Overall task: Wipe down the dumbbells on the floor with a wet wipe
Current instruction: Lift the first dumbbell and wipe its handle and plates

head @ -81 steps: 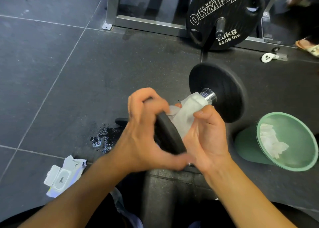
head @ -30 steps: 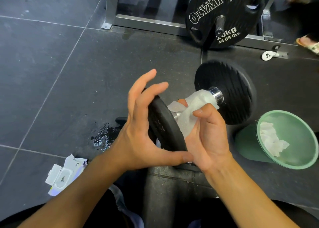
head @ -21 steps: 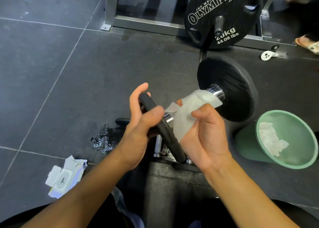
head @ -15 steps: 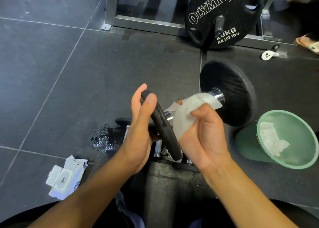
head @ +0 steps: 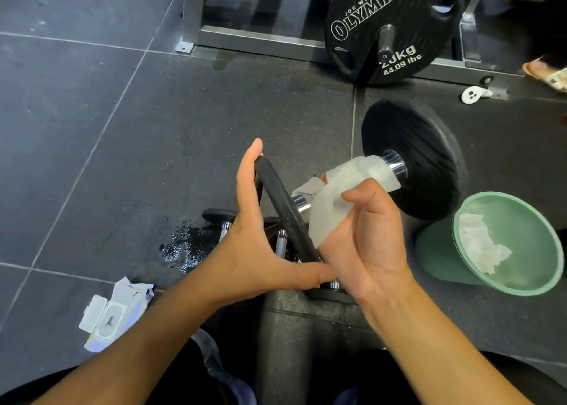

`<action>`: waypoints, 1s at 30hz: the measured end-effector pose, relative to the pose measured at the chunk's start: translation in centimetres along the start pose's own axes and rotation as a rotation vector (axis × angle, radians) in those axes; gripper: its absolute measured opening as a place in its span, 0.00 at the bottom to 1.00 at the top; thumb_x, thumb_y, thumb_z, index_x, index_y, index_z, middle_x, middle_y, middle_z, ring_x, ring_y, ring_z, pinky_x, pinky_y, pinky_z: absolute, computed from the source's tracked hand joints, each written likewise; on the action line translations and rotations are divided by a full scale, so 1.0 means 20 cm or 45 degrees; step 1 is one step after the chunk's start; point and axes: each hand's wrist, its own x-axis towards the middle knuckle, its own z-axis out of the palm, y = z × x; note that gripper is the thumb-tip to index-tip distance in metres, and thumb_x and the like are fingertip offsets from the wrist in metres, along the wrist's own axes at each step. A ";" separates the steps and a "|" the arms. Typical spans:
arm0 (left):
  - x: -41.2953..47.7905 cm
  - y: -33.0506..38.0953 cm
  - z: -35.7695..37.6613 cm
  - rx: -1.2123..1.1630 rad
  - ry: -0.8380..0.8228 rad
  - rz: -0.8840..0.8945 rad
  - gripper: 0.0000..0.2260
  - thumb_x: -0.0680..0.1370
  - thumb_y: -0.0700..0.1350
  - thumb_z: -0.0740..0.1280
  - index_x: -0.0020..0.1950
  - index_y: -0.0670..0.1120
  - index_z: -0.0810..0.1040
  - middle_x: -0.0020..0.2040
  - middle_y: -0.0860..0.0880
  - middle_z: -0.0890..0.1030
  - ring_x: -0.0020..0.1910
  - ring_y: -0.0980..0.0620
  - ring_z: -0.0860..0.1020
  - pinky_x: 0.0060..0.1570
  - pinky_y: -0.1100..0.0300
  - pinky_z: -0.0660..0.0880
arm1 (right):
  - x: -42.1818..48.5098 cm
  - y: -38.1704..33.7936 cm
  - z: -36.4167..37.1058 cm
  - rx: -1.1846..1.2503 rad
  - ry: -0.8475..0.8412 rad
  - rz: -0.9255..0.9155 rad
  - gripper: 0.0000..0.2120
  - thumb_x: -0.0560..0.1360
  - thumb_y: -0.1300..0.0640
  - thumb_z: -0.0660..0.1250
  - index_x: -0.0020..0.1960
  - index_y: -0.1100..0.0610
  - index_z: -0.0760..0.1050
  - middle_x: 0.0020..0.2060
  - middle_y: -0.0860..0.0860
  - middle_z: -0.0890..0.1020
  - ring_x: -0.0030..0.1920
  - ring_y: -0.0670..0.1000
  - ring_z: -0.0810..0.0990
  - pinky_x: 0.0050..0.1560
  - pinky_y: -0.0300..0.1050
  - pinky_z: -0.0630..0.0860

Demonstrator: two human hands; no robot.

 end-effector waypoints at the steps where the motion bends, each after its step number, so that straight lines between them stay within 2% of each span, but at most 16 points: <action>1: 0.00 0.00 0.00 -0.041 0.023 -0.015 0.67 0.60 0.54 0.85 0.80 0.71 0.36 0.80 0.71 0.49 0.81 0.65 0.60 0.78 0.48 0.66 | 0.00 0.00 0.00 -0.010 0.009 -0.004 0.10 0.72 0.64 0.54 0.45 0.59 0.74 0.35 0.55 0.80 0.36 0.51 0.84 0.37 0.46 0.83; 4: 0.02 0.01 0.00 -0.208 0.081 -0.087 0.59 0.61 0.56 0.79 0.80 0.70 0.42 0.73 0.74 0.64 0.70 0.78 0.66 0.65 0.72 0.71 | 0.01 0.02 -0.04 0.015 -0.058 0.031 0.09 0.71 0.62 0.57 0.50 0.58 0.71 0.39 0.54 0.79 0.42 0.52 0.83 0.45 0.48 0.83; 6: 0.03 0.03 0.02 -0.376 0.107 -0.144 0.58 0.58 0.56 0.79 0.80 0.69 0.47 0.73 0.66 0.67 0.64 0.78 0.72 0.57 0.74 0.75 | 0.03 0.03 -0.07 0.023 -0.089 0.060 0.09 0.70 0.60 0.58 0.50 0.57 0.71 0.43 0.54 0.77 0.48 0.54 0.81 0.56 0.51 0.79; 9: 0.04 0.07 0.04 -0.722 0.142 -0.302 0.64 0.50 0.62 0.86 0.80 0.65 0.58 0.67 0.57 0.79 0.58 0.62 0.84 0.49 0.64 0.82 | 0.05 0.04 -0.11 0.036 -0.115 0.067 0.09 0.69 0.59 0.61 0.49 0.58 0.73 0.45 0.54 0.76 0.49 0.55 0.79 0.60 0.53 0.74; 11: 0.05 0.12 0.02 -0.847 0.105 -0.476 0.50 0.57 0.67 0.83 0.76 0.57 0.70 0.57 0.52 0.87 0.53 0.51 0.87 0.47 0.52 0.85 | 0.04 0.03 -0.11 0.036 -0.145 0.057 0.08 0.69 0.60 0.60 0.46 0.58 0.75 0.42 0.53 0.76 0.47 0.54 0.79 0.57 0.52 0.74; 13: 0.06 0.17 0.00 -0.863 -0.029 -0.648 0.28 0.68 0.72 0.70 0.57 0.54 0.86 0.51 0.48 0.88 0.51 0.46 0.87 0.46 0.43 0.84 | 0.03 0.03 -0.10 0.051 -0.177 0.045 0.09 0.70 0.60 0.57 0.43 0.57 0.76 0.40 0.52 0.77 0.45 0.53 0.79 0.57 0.51 0.73; 14: 0.07 0.17 -0.02 -0.917 -0.045 -0.744 0.27 0.71 0.74 0.63 0.48 0.55 0.89 0.51 0.47 0.88 0.51 0.44 0.87 0.47 0.38 0.83 | 0.03 0.04 -0.11 0.061 -0.192 0.047 0.09 0.70 0.60 0.57 0.43 0.57 0.76 0.39 0.52 0.77 0.44 0.52 0.79 0.57 0.51 0.73; 15: 0.07 0.16 -0.04 -0.976 -0.057 -0.822 0.30 0.71 0.76 0.60 0.47 0.54 0.89 0.53 0.44 0.87 0.53 0.41 0.86 0.50 0.32 0.81 | 0.03 0.04 -0.11 0.059 -0.194 0.053 0.09 0.70 0.60 0.56 0.43 0.57 0.75 0.39 0.52 0.76 0.45 0.53 0.78 0.57 0.51 0.74; 18: 0.07 0.17 -0.05 -1.146 -0.122 -0.933 0.39 0.70 0.78 0.62 0.63 0.49 0.86 0.69 0.40 0.81 0.68 0.33 0.79 0.58 0.22 0.73 | 0.04 0.05 -0.11 0.016 -0.150 0.061 0.08 0.70 0.60 0.57 0.44 0.58 0.74 0.40 0.52 0.76 0.46 0.53 0.76 0.57 0.52 0.74; 19: 0.06 0.16 -0.04 -1.140 -0.094 -0.919 0.37 0.69 0.77 0.64 0.60 0.48 0.87 0.68 0.41 0.81 0.67 0.35 0.79 0.57 0.22 0.74 | 0.04 0.05 -0.11 0.012 -0.144 0.056 0.09 0.70 0.61 0.57 0.44 0.58 0.74 0.40 0.52 0.76 0.45 0.53 0.77 0.55 0.51 0.75; 21: 0.05 0.15 0.00 -1.007 0.000 -0.771 0.28 0.67 0.73 0.69 0.52 0.53 0.87 0.61 0.44 0.84 0.61 0.39 0.82 0.56 0.26 0.78 | 0.04 0.04 -0.11 0.014 -0.140 0.045 0.09 0.69 0.61 0.56 0.46 0.59 0.74 0.40 0.53 0.77 0.45 0.53 0.78 0.53 0.49 0.78; 22: 0.04 0.15 0.02 -0.927 0.049 -0.659 0.28 0.65 0.70 0.74 0.60 0.56 0.85 0.62 0.48 0.85 0.60 0.44 0.84 0.57 0.30 0.79 | 0.04 0.04 -0.11 0.020 -0.138 0.036 0.10 0.69 0.61 0.57 0.47 0.59 0.73 0.40 0.53 0.77 0.45 0.53 0.78 0.53 0.48 0.78; 24: 0.02 0.12 0.05 -0.610 0.176 -0.337 0.50 0.59 0.60 0.80 0.79 0.62 0.63 0.67 0.60 0.80 0.62 0.59 0.82 0.60 0.50 0.79 | 0.05 0.03 -0.11 0.038 -0.121 0.014 0.10 0.68 0.61 0.58 0.48 0.59 0.73 0.41 0.54 0.77 0.45 0.53 0.79 0.56 0.48 0.76; 26: 0.02 0.07 0.05 -0.037 0.206 0.043 0.61 0.57 0.56 0.83 0.82 0.59 0.50 0.79 0.54 0.65 0.72 0.64 0.73 0.66 0.63 0.74 | 0.06 0.03 -0.11 0.062 -0.116 0.050 0.13 0.67 0.60 0.61 0.51 0.59 0.72 0.44 0.54 0.76 0.48 0.54 0.77 0.60 0.50 0.72; 28: 0.03 0.06 0.02 0.490 0.224 0.486 0.59 0.58 0.57 0.86 0.80 0.51 0.55 0.80 0.35 0.55 0.81 0.50 0.64 0.74 0.52 0.71 | 0.06 0.03 -0.12 0.085 -0.166 0.142 0.13 0.68 0.58 0.61 0.52 0.59 0.70 0.44 0.55 0.76 0.48 0.55 0.77 0.56 0.50 0.75; 30: 0.05 0.05 0.01 0.847 0.251 0.824 0.51 0.61 0.60 0.84 0.75 0.46 0.62 0.75 0.29 0.55 0.79 0.31 0.63 0.74 0.36 0.69 | 0.06 0.03 -0.14 0.128 -0.199 0.212 0.16 0.69 0.56 0.61 0.56 0.59 0.69 0.47 0.55 0.75 0.49 0.56 0.76 0.54 0.51 0.77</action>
